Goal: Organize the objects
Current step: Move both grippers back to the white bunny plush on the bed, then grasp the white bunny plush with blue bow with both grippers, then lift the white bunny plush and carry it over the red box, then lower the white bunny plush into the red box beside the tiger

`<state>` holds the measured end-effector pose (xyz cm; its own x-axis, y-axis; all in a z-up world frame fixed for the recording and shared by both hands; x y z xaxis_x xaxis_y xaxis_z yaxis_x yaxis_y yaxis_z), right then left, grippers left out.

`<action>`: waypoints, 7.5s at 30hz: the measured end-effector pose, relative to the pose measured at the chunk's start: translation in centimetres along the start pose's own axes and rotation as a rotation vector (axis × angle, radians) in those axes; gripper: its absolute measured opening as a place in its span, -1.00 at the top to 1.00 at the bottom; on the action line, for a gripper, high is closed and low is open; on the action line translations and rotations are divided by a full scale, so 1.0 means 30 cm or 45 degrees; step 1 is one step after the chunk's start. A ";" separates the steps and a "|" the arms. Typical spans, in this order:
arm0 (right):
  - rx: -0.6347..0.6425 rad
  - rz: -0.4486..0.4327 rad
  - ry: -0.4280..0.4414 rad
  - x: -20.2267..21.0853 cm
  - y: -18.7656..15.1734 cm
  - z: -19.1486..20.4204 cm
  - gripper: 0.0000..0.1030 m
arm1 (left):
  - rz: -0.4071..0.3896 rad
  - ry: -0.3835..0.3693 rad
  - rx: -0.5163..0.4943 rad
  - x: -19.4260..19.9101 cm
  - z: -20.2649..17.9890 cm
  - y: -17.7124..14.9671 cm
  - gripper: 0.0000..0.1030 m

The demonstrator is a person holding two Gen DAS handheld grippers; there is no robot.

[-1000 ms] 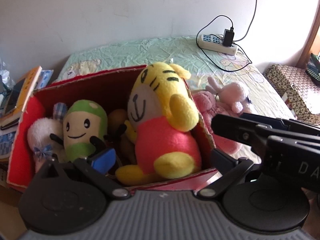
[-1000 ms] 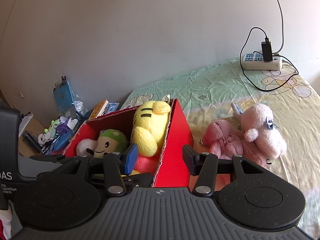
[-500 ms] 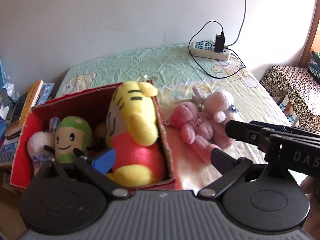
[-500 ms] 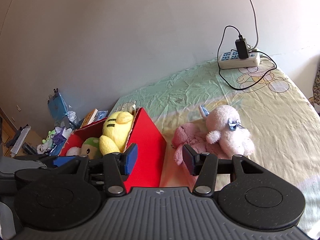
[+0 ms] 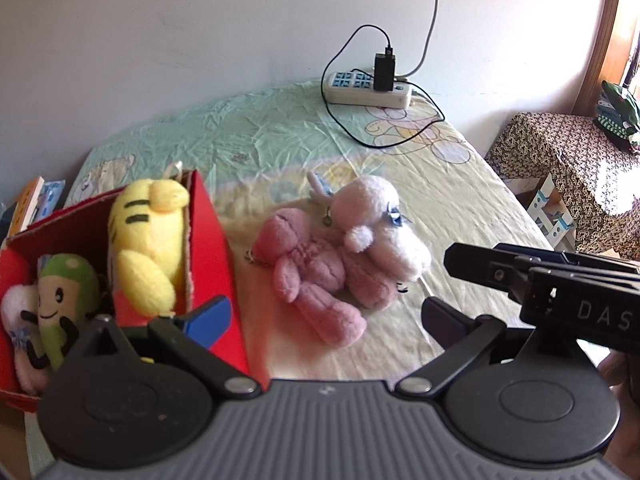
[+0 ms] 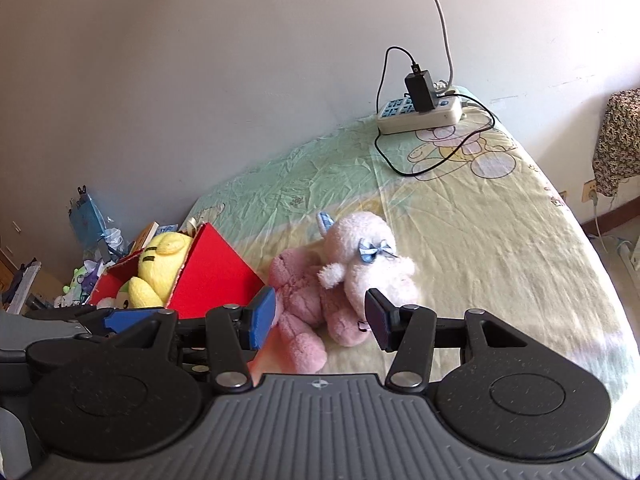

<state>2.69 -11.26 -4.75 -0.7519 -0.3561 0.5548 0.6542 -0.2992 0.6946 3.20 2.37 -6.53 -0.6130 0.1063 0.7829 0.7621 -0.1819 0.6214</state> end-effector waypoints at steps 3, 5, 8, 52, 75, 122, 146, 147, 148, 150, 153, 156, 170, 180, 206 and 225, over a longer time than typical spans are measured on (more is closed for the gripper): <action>0.008 0.035 -0.010 -0.007 -0.015 -0.040 -0.03 | 0.029 -0.019 0.002 -0.037 -0.038 -0.018 -0.96; 0.021 0.058 -0.012 -0.013 -0.025 -0.062 -0.03 | 0.045 -0.047 0.015 -0.061 -0.055 -0.033 -0.96; 0.042 0.085 -0.011 -0.024 -0.035 -0.086 -0.03 | 0.070 -0.081 0.042 -0.094 -0.072 -0.054 -0.96; -0.295 0.395 0.353 -0.504 0.068 -0.290 -0.04 | 0.140 -0.223 0.094 -0.481 -0.114 0.135 -0.39; -0.204 0.370 0.265 -0.233 -0.006 -0.310 0.15 | 0.154 -0.397 -0.007 -0.341 -0.306 0.032 -0.43; -0.232 0.500 0.268 -0.193 -0.179 -0.241 -0.07 | 0.238 -0.398 0.000 -0.272 -0.303 -0.196 -0.59; 0.034 0.256 0.349 -0.041 -0.105 -0.034 0.00 | 0.001 -0.323 0.008 -0.043 -0.236 -0.144 -0.55; 0.044 0.238 0.353 -0.031 -0.099 -0.016 0.00 | -0.016 -0.323 0.008 -0.026 -0.226 -0.141 -0.55; 0.054 0.219 0.357 -0.021 -0.094 0.000 0.00 | -0.033 -0.323 0.005 -0.009 -0.217 -0.137 -0.55; 0.073 0.178 0.363 -0.004 -0.081 0.037 0.00 | -0.077 -0.323 -0.006 0.029 -0.198 -0.123 -0.55; 0.096 0.113 0.372 0.022 -0.063 0.101 0.00 | -0.136 -0.327 -0.024 0.087 -0.153 -0.106 -0.55; 0.109 0.064 0.375 0.034 -0.055 0.172 0.00 | -0.180 -0.347 -0.026 0.141 -0.088 -0.096 -0.55; 0.199 -0.047 0.440 -0.053 -0.041 0.550 0.00 | -0.320 -0.341 0.028 0.313 0.295 -0.105 -0.54; 0.228 -0.051 0.392 -0.184 -0.060 0.724 0.02 | -0.322 -0.314 0.039 0.293 0.522 -0.119 -0.55; 0.176 0.178 0.132 -0.471 -0.153 0.724 0.03 | -0.114 -0.336 0.053 -0.002 0.699 -0.171 -0.65; 0.096 0.071 0.210 -0.428 -0.111 0.716 0.35 | -0.073 -0.254 0.045 0.009 0.702 -0.171 -0.74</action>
<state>8.43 13.33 -4.34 -0.6871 -0.5126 0.5148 0.6817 -0.2098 0.7009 3.52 23.92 -8.88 -0.6046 0.3078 0.7347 0.7362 -0.1363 0.6629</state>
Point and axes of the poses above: each gripper's, at about its wrist camera, not at the fingertips, and x roughly against the way its jaws point, z to its left, y to its top, the point moved 7 cm from there along -x, roughly the way its jaws point, and after that the axes turned 1 degree about x, right-handed, at the moved point
